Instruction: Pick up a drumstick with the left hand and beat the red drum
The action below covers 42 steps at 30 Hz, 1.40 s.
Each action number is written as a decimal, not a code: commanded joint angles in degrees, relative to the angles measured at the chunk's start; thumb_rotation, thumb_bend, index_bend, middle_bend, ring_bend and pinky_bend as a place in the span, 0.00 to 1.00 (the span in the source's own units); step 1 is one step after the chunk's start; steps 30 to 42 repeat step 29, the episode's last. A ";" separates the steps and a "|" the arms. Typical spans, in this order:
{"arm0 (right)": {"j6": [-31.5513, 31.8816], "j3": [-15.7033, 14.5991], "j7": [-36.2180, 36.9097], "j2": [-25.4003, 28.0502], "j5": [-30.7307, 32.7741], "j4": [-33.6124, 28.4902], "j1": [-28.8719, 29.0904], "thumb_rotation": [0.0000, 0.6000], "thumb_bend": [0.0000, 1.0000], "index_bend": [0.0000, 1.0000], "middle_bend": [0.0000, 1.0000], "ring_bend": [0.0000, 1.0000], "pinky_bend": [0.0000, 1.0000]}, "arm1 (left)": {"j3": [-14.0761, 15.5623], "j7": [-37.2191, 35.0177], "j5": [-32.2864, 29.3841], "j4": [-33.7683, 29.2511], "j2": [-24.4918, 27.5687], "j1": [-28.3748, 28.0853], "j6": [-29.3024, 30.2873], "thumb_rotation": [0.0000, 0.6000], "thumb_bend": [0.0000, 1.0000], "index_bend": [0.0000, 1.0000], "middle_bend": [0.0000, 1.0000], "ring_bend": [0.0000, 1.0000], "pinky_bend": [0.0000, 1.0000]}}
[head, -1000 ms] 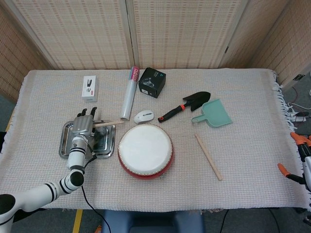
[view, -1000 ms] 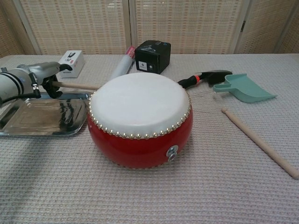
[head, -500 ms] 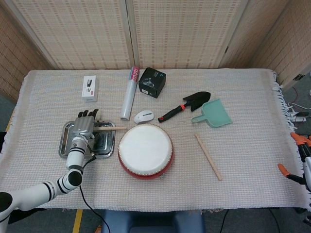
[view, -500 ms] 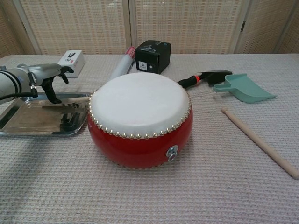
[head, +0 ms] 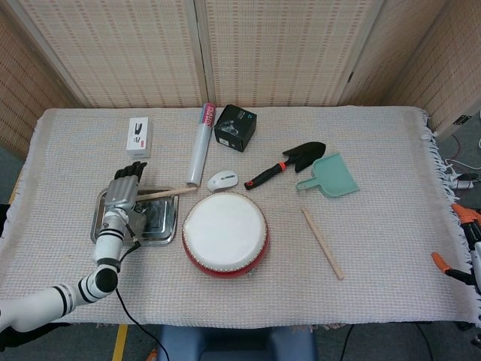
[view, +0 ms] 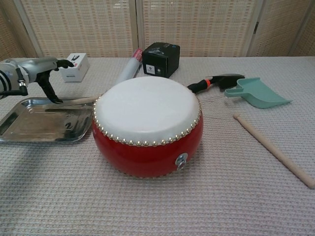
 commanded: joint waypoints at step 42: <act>0.45 -3.19 5.01 -1.13 -5.24 0.71 0.03 1.00 0.24 0.15 0.11 0.00 0.05 | 16.15 -12.16 36.46 -25.42 17.09 30.47 36.02 1.00 0.24 0.10 0.08 0.00 0.05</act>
